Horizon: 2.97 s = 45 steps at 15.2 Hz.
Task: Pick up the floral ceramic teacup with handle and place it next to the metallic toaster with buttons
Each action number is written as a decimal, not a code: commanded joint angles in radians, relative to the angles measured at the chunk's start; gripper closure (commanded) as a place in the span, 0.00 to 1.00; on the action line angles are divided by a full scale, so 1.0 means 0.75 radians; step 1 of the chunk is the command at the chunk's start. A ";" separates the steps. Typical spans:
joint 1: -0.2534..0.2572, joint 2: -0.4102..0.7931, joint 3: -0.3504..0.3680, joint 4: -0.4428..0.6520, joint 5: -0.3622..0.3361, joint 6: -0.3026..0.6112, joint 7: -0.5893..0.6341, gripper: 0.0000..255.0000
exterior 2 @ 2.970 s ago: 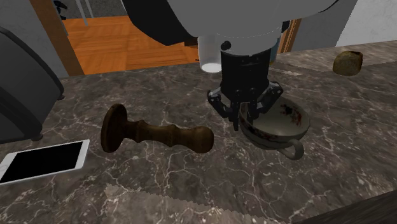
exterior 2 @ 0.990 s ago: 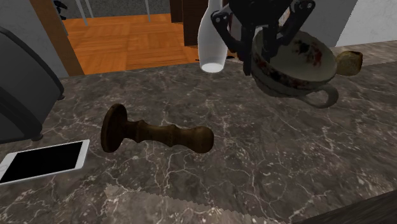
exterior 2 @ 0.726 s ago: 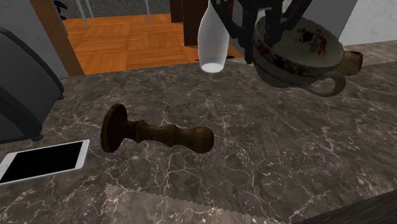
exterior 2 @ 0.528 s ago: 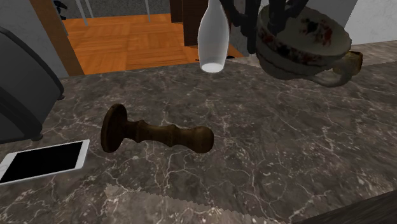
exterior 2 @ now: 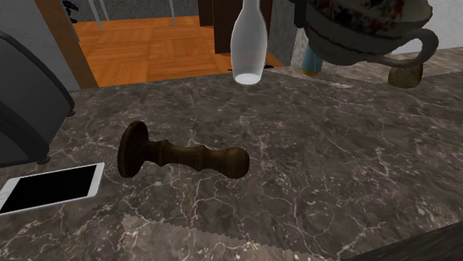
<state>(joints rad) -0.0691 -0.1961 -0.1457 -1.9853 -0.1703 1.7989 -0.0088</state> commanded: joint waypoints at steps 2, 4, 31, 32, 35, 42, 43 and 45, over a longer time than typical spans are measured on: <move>0.002 0.000 0.003 0.056 0.002 -0.055 -0.005 1.00; 0.002 0.002 0.004 0.093 0.004 -0.091 -0.010 1.00; 0.186 -0.170 0.317 0.143 0.089 -0.377 0.438 1.00; 0.198 -0.173 0.339 0.143 0.098 -0.383 0.470 1.00; 0.234 -0.173 0.406 0.150 0.124 -0.400 0.568 1.00; 0.314 -0.120 0.565 0.220 0.174 -0.437 0.803 1.00; 0.325 -0.106 0.588 0.236 0.180 -0.442 0.838 1.00; 0.347 -0.074 0.635 0.273 0.187 -0.453 0.909 1.00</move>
<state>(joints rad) 0.1830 -0.2627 0.3131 -1.7978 -0.0330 1.4672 0.6443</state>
